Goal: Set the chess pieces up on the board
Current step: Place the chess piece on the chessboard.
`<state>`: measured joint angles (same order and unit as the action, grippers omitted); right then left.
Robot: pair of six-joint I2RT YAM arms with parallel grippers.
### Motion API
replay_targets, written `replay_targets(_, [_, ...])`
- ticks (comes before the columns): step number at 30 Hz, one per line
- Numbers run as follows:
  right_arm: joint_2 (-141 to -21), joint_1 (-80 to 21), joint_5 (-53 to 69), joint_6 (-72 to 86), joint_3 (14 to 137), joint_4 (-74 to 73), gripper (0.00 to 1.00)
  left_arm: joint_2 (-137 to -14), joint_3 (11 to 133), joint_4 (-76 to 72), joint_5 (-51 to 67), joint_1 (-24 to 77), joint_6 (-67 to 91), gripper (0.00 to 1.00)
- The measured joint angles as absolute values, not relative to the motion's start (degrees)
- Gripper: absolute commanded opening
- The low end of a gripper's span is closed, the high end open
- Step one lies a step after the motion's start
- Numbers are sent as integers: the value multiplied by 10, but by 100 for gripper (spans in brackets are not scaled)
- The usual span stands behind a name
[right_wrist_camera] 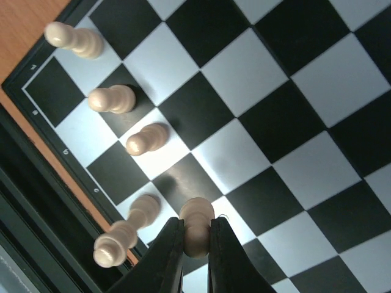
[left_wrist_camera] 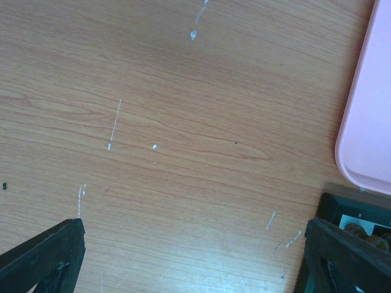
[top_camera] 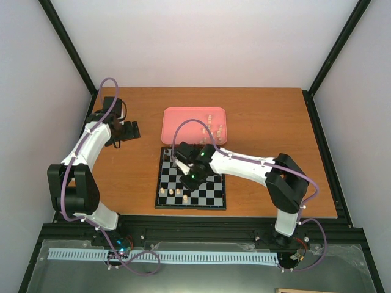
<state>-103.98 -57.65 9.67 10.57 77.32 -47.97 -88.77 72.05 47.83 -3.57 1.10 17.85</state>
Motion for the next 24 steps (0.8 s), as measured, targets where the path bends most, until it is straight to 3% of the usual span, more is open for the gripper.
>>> replay_targets(24, [-1085,-596,98,96,802,-490,3,-888,721,478,-39,11,178,100])
